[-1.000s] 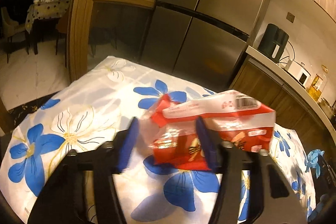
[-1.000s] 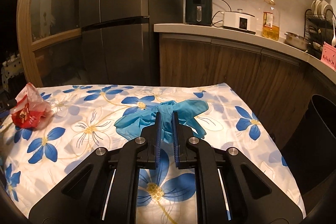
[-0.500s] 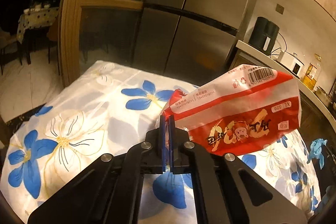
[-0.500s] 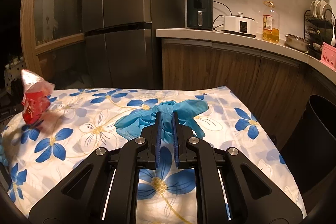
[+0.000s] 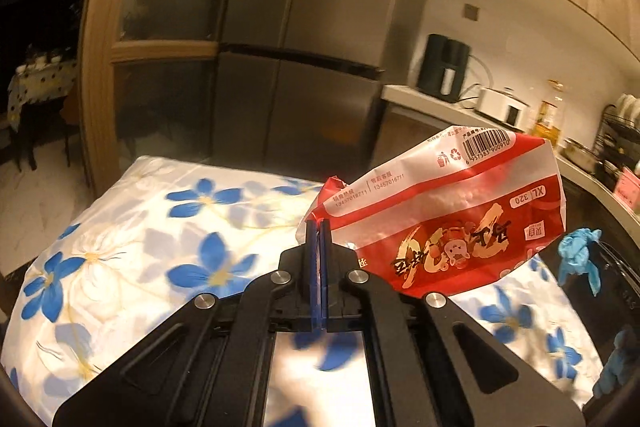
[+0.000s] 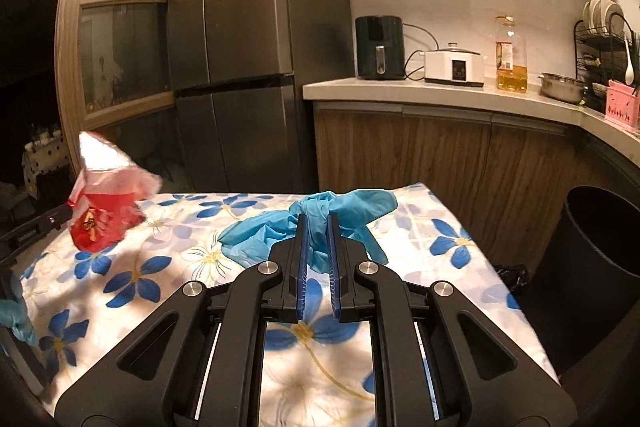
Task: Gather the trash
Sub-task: 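Carry the blue glove and red snack bag over the black bin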
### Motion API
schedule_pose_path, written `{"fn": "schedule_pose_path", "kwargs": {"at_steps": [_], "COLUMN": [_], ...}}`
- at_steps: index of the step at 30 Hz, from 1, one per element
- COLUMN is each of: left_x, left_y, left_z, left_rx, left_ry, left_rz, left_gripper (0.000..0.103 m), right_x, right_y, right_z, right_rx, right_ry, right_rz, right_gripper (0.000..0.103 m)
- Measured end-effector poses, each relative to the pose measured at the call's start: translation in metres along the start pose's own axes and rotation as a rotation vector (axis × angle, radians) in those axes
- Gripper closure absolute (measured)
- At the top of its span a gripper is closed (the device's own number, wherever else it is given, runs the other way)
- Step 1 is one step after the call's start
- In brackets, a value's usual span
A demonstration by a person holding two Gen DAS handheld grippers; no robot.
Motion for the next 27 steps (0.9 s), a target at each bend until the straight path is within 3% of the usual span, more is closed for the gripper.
{"fn": "schedule_pose_path", "kwargs": {"at_steps": [7,27], "left_x": [-0.006,-0.031], "left_y": [-0.073,-0.313], "left_z": [0.009,-0.001], "left_rx": [-0.076,-0.31], "left_ry": [0.0,0.052], "left_rz": [-0.08,-0.279], "left_gripper": [0.103,0.103], "right_x": [-0.003,-0.014], "right_y": [-0.035,-0.228], "right_z": [0.044,0.121], "right_rx": [-0.031,-0.313], "right_ry": [-0.044,-0.096], "right_rz": [-0.017,-0.18], "right_gripper": [0.094,0.094]}}
Point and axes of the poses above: each gripper's, at about its wrist camera, not at the fingertips, and z roughly against the way its jaws point, y to its left, x to its top, the point moved 9 cm from there along -z, roughly the way its jaws point, and after that the axes turned 14 degrees about y, right-handed, at the moved point
